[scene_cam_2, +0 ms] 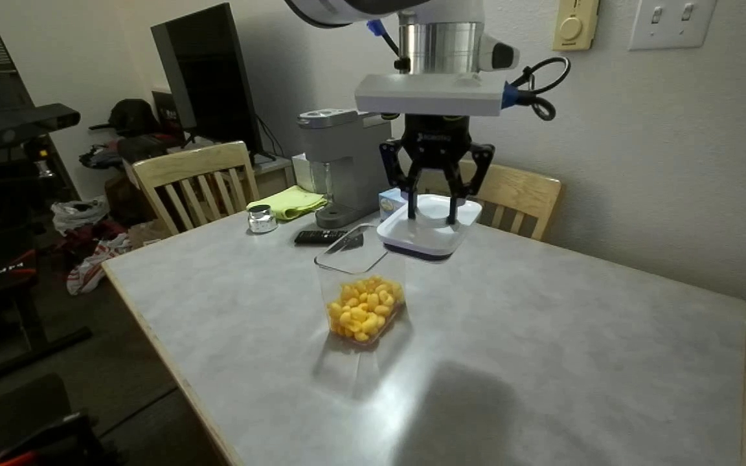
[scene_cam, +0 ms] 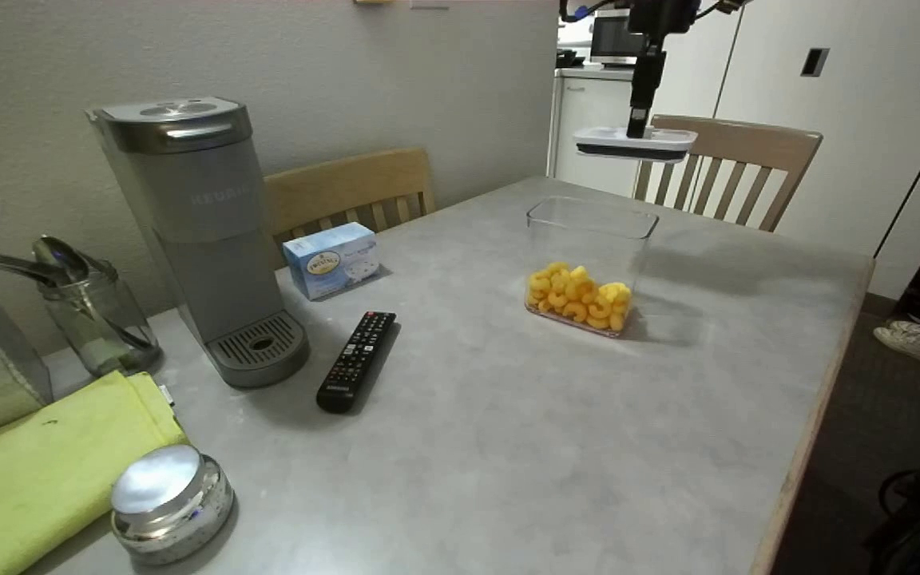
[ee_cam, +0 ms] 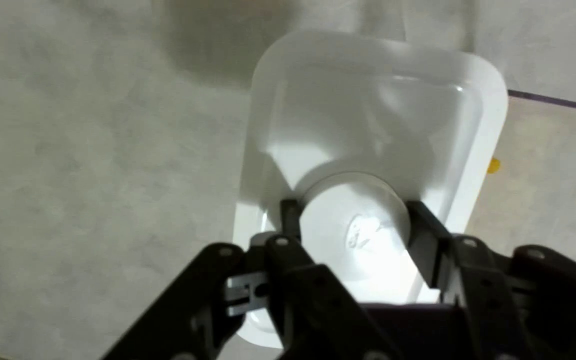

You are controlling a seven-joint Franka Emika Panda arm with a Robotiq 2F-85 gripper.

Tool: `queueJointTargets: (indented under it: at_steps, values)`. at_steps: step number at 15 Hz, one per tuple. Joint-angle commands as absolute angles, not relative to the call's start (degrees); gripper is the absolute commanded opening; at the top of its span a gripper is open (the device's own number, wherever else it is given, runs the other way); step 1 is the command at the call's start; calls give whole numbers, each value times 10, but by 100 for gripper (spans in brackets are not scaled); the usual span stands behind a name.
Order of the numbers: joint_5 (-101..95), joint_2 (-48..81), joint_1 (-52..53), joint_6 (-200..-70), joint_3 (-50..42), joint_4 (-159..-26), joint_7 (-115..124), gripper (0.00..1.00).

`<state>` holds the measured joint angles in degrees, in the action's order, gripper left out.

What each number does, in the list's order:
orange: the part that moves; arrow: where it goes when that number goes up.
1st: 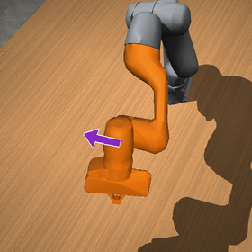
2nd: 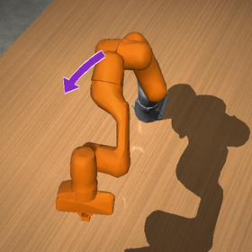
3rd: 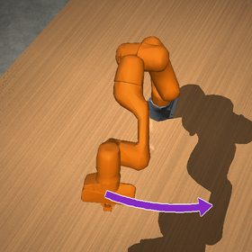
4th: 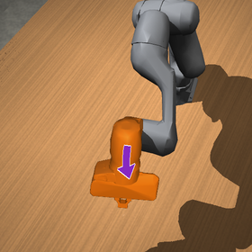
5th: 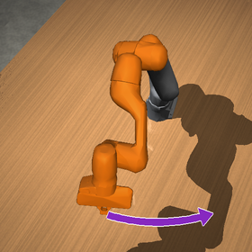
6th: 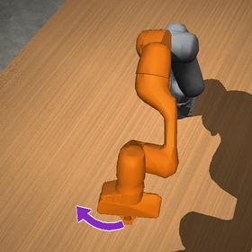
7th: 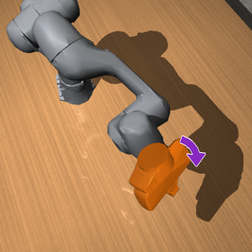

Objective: Pick the lid on the table, put it on the storage jar then press the button

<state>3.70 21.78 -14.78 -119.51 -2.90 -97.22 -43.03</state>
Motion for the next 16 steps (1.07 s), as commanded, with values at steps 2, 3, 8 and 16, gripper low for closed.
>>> queueJointTargets:
  at_steps: [2,3,8,16]
  values:
    - [35,239,-142,-1181,-20,-952,-465,29]
    - [37,241,-140,-1185,-18,-956,-464,29]
    - [42,251,-127,-1194,-5,-962,-455,29]
    - [35,238,-98,-1230,0,-989,-400,29]
